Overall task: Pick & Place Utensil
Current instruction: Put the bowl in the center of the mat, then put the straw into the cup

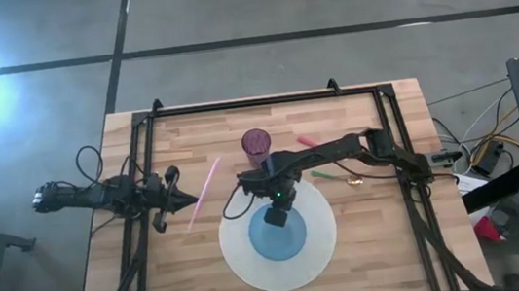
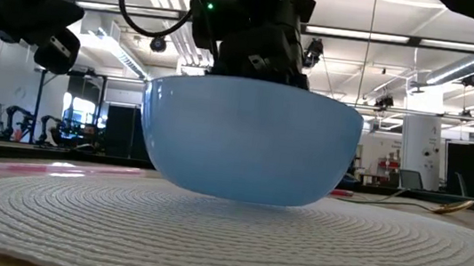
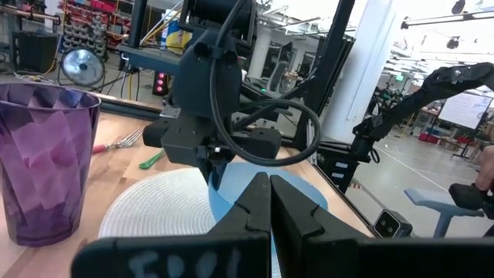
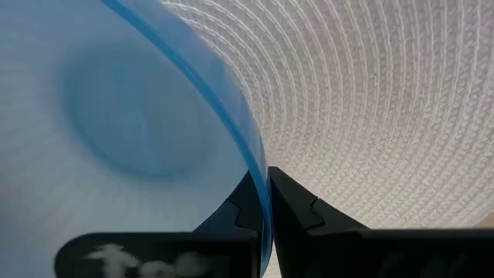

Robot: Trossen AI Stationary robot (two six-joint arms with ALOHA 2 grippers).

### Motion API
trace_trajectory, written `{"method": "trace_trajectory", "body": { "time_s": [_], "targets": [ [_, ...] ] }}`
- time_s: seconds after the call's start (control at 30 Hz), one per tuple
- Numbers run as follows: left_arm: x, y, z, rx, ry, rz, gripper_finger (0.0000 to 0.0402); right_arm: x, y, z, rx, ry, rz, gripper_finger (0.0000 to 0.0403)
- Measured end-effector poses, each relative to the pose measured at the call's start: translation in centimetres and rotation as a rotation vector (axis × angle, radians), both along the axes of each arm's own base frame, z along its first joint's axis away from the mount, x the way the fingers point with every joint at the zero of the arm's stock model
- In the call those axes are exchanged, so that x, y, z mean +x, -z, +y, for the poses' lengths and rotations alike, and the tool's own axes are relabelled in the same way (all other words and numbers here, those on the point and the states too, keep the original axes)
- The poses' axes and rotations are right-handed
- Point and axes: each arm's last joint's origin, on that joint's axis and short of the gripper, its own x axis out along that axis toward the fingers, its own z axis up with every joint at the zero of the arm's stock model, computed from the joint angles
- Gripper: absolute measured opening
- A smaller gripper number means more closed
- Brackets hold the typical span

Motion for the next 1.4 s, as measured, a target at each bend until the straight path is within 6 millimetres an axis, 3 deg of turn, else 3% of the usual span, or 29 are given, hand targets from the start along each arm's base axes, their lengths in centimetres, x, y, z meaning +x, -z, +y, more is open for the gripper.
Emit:
{"method": "trace_trajectory", "body": {
  "time_s": [0.3,0.73,0.93,1.23,1.4],
  "targets": [
    [0.0,0.0,0.0,0.029,0.000,-0.006,0.0000,-0.1,0.2,0.0,0.000,0.000,0.006,0.0017],
    [0.0,0.0,0.0,0.029,0.000,-0.006,0.0001,-0.2,-0.5,0.0,0.002,-0.027,-0.017,0.0105],
    [0.0,0.0,0.0,0.022,0.000,-0.002,0.0017,-0.6,-3.0,-0.1,0.003,-0.045,-0.090,0.0135],
    [0.0,-0.1,0.5,-0.017,-0.165,-0.010,0.0140,-2.3,-8.4,-1.0,-0.006,-0.147,-0.255,0.0156],
    [0.0,-0.4,0.7,-0.041,-0.224,-0.031,0.0177,-4.1,-12.5,-1.8,-0.084,-0.220,-0.392,0.0154]
  ]
}}
